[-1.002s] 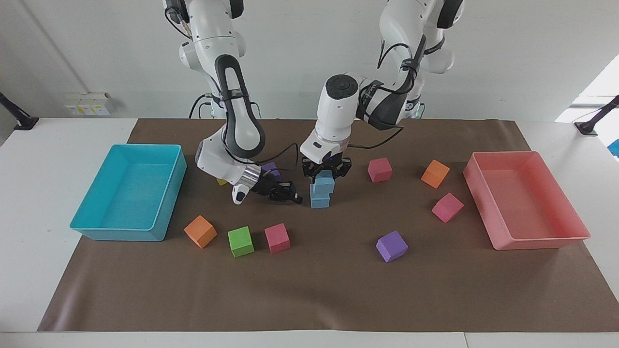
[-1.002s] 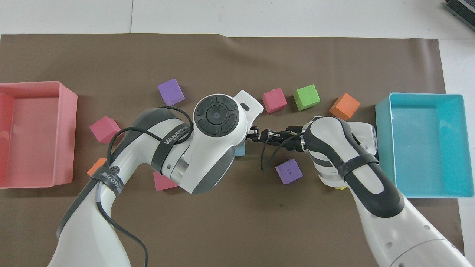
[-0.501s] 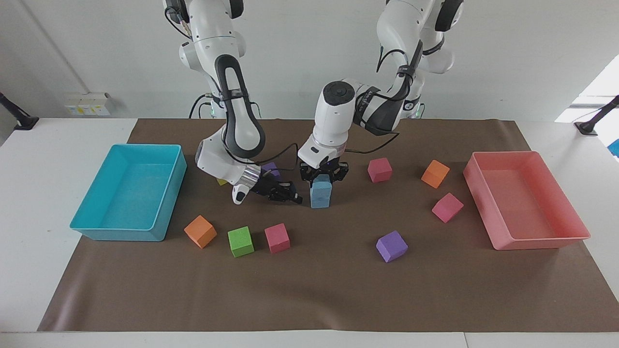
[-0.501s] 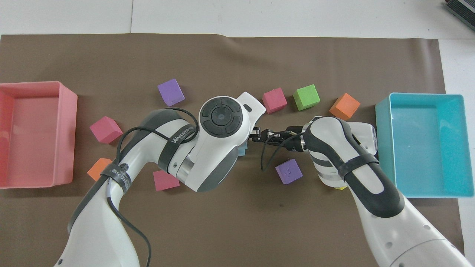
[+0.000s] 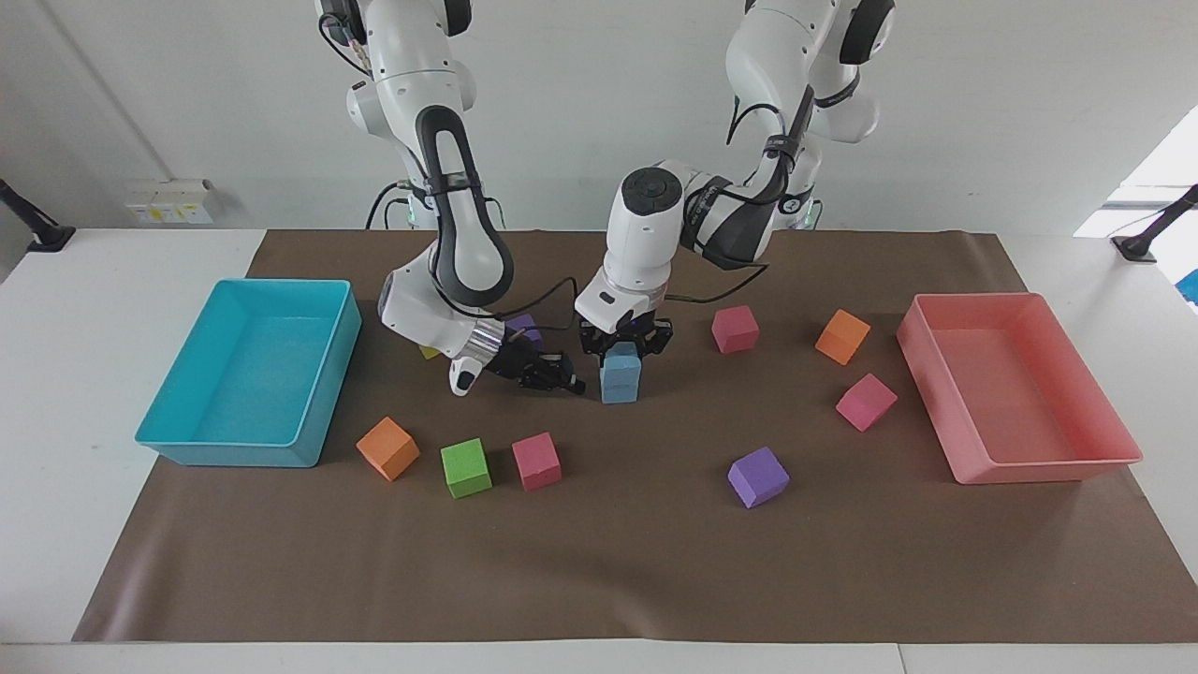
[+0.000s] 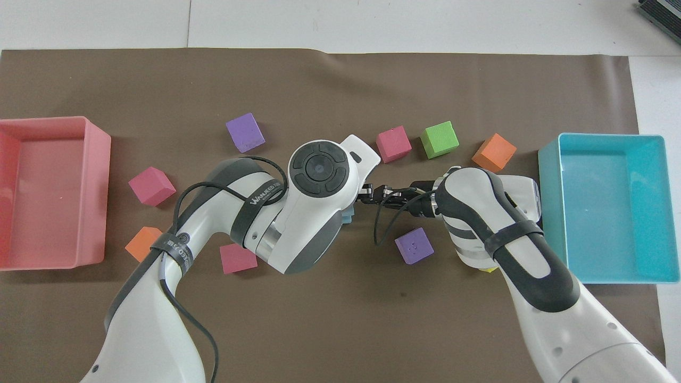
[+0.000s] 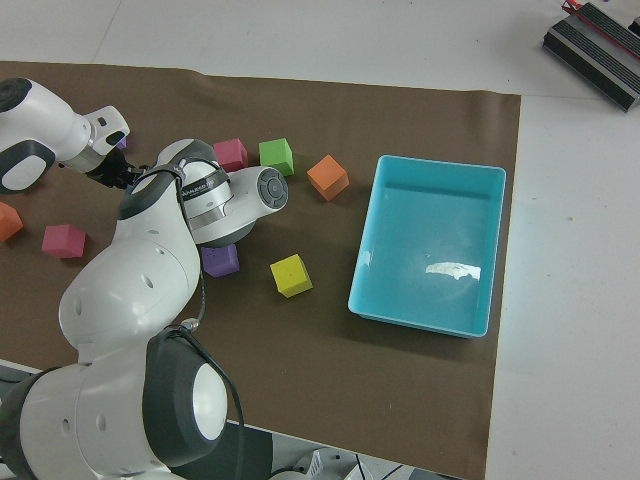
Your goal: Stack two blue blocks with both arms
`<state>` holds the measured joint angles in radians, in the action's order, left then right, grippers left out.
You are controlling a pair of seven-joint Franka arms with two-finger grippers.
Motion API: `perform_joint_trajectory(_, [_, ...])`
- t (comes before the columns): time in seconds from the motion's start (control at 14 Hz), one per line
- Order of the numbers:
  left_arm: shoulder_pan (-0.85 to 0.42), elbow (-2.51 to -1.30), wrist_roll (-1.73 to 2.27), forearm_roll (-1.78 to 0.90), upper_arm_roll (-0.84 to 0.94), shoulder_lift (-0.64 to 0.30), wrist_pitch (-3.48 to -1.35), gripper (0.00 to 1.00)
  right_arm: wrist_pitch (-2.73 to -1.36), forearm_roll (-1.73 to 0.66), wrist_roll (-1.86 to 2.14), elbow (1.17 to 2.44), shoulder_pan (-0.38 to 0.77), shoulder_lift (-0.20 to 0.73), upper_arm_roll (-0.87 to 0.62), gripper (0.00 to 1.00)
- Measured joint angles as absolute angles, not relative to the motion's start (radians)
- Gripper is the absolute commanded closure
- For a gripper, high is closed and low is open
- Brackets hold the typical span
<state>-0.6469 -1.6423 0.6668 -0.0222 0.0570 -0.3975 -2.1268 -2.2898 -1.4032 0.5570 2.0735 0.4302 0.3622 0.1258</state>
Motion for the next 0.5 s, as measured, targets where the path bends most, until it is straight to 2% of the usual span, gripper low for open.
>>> perform_joint_trajectory(0.5, [-0.647, -1.651, 0.667, -0.022, 0.055, -0.397, -2.128, 0.84, -2.29, -1.403, 0.557, 2.073, 0.43, 0.362, 0.126, 1.0])
